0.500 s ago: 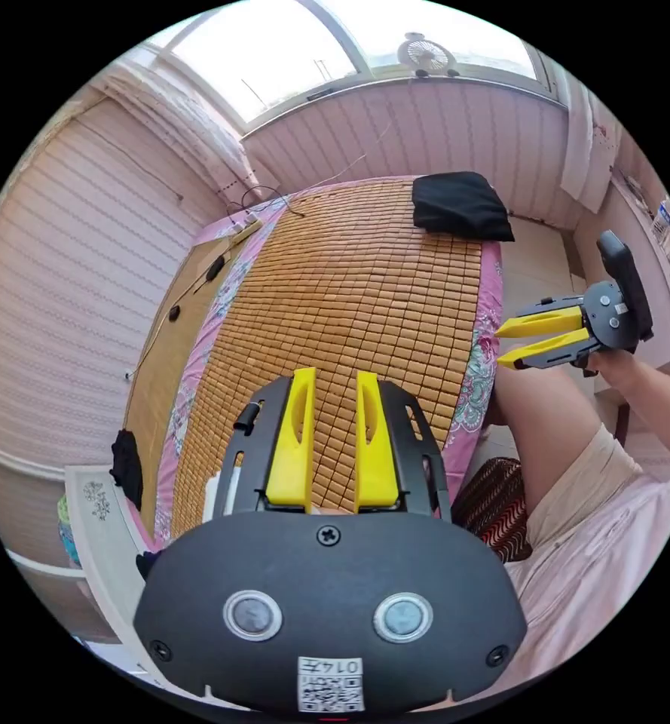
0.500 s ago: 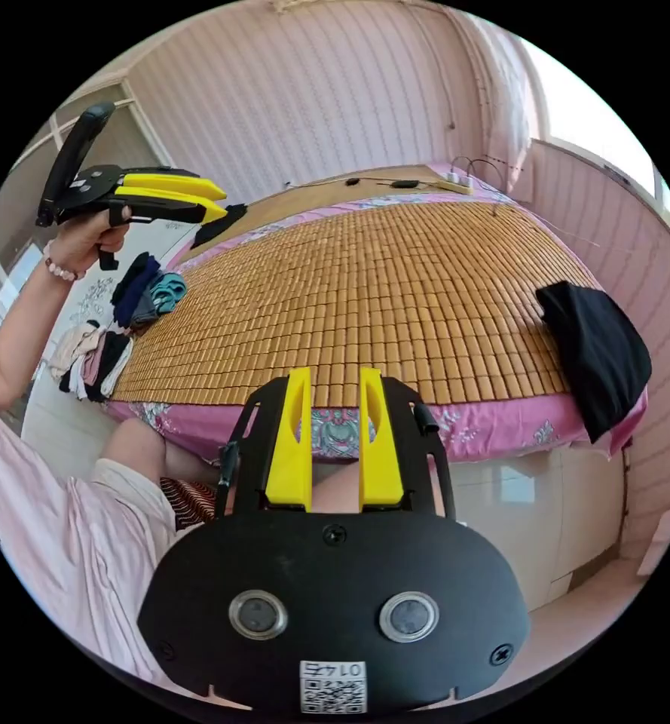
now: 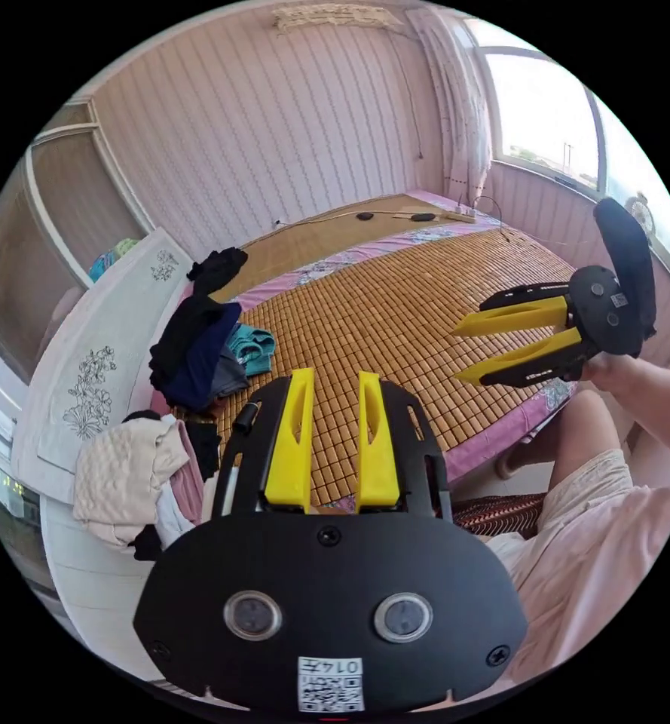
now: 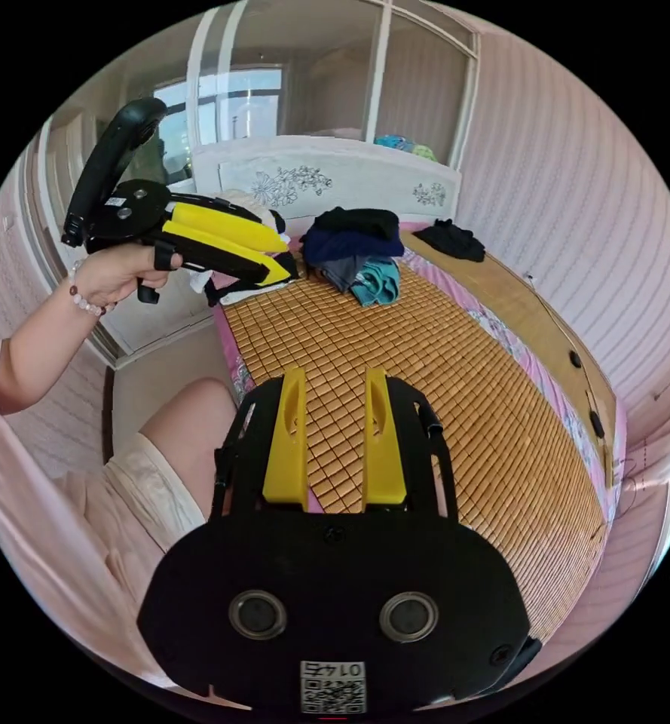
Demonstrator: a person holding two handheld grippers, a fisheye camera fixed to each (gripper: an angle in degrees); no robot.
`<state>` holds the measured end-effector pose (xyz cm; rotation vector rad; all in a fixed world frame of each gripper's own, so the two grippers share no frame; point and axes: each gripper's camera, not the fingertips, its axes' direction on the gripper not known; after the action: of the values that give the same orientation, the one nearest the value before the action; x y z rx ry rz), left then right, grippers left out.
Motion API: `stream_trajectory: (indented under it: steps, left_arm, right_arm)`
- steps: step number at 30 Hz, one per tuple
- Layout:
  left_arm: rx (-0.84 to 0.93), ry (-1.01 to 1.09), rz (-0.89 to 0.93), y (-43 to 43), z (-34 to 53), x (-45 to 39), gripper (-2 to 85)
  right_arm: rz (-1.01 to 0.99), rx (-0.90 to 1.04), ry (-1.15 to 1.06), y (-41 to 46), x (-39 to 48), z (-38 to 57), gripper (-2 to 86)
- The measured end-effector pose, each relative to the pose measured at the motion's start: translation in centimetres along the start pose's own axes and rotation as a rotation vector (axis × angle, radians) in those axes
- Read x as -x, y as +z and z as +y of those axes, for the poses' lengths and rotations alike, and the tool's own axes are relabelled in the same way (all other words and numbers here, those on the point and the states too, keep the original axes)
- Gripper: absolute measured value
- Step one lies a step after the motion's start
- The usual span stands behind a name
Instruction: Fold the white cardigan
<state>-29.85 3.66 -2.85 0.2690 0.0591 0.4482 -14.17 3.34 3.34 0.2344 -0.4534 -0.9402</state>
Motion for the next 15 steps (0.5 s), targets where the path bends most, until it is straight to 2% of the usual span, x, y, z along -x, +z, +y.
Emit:
stream_trajectory:
  steps: [5,10,15]
  left_arm:
    - [0.008,-0.171,-0.029,-0.7,8.7,10.2,9.6]
    - [-0.045,-0.475,-0.093,-2.3,20.0,22.2,9.9]
    - [-0.069,-0.68,-0.2,-3.9,27.5,30.7,9.8]
  right_arm:
    - [-0.057,0.037,-0.204,5.4,6.4,-12.0,12.1]
    - [-0.088,0.084,-0.346,9.8,10.7,-21.4,12.2]
    - [-0.136,0.106,-0.461,13.7,15.3,-29.7,12.7]
